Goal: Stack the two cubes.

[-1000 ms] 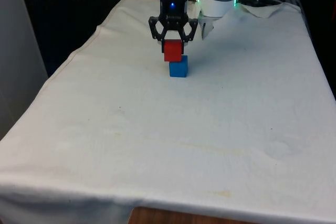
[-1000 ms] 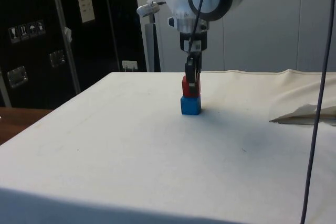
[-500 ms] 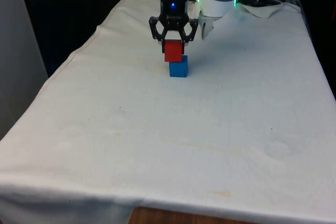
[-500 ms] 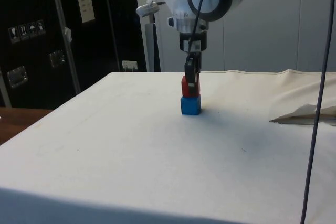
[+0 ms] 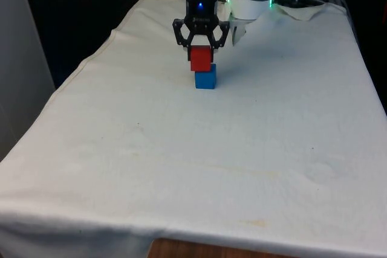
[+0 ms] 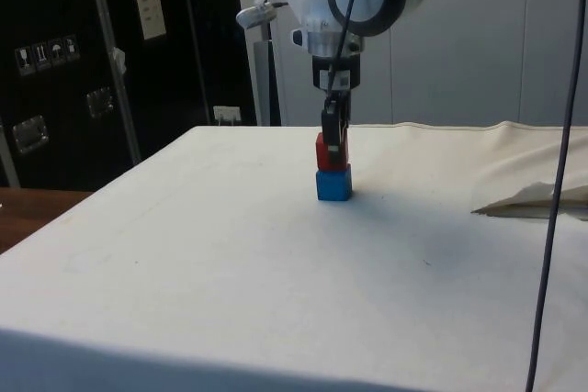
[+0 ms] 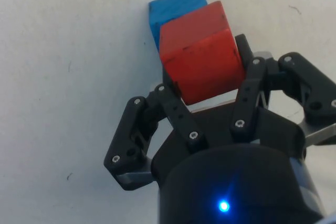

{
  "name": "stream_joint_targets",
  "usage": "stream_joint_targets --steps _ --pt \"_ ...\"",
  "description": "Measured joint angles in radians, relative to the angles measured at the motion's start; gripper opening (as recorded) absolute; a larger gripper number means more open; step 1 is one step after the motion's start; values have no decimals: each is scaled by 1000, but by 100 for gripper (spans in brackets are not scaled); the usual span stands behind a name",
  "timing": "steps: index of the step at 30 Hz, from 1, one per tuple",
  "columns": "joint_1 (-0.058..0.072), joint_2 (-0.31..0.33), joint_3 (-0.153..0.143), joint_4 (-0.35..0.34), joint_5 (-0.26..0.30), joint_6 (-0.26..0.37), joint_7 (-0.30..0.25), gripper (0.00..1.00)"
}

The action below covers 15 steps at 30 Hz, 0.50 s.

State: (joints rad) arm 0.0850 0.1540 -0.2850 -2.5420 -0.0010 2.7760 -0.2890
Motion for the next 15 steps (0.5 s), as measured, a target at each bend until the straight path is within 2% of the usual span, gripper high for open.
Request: stream_joint_targets --steps 15 --pt "0 8 3 0 3 8 1 5"
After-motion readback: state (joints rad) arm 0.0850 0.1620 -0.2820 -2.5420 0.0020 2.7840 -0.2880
